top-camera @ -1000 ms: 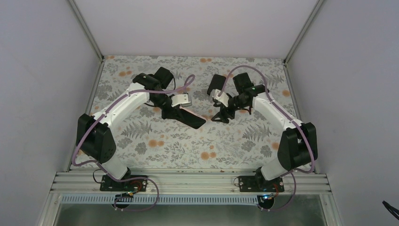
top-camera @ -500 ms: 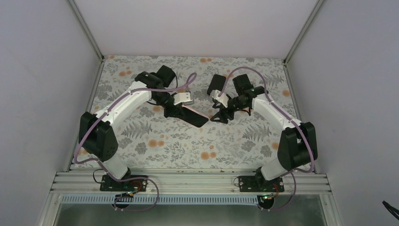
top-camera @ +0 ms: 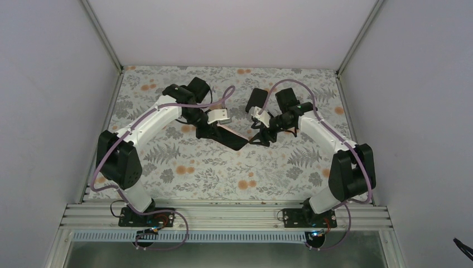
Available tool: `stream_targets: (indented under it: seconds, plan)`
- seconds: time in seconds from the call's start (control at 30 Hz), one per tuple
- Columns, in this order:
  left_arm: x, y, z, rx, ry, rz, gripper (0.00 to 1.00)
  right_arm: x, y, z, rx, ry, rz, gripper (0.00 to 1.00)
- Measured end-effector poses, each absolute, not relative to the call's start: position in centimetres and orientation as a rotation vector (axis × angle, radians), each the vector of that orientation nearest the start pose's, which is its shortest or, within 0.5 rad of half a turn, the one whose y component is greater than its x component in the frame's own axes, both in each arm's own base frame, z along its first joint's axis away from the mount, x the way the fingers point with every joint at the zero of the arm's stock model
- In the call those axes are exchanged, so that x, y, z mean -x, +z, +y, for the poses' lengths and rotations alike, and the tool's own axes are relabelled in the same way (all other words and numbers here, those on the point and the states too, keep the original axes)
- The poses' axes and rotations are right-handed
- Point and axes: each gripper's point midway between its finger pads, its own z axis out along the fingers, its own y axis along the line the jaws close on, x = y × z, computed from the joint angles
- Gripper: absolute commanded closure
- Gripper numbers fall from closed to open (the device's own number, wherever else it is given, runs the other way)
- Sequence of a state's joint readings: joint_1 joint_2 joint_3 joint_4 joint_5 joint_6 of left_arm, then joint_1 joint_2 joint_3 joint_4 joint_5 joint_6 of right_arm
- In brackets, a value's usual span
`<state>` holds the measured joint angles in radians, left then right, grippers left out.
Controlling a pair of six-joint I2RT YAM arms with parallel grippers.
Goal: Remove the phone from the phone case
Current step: Remove the phone case from the phone.
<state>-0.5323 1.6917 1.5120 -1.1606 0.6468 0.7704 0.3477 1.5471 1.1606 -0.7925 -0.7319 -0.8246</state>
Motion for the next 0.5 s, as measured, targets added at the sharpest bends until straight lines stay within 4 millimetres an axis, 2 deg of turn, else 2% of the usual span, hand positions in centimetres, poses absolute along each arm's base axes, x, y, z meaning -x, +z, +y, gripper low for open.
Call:
stream_targets:
  seconds: [0.5]
  plan:
    - [-25.3,18.3,-26.5,-1.729,-0.84,2.105,0.98,-28.9,14.2,22.5,1.529,0.805,1.995,0.25]
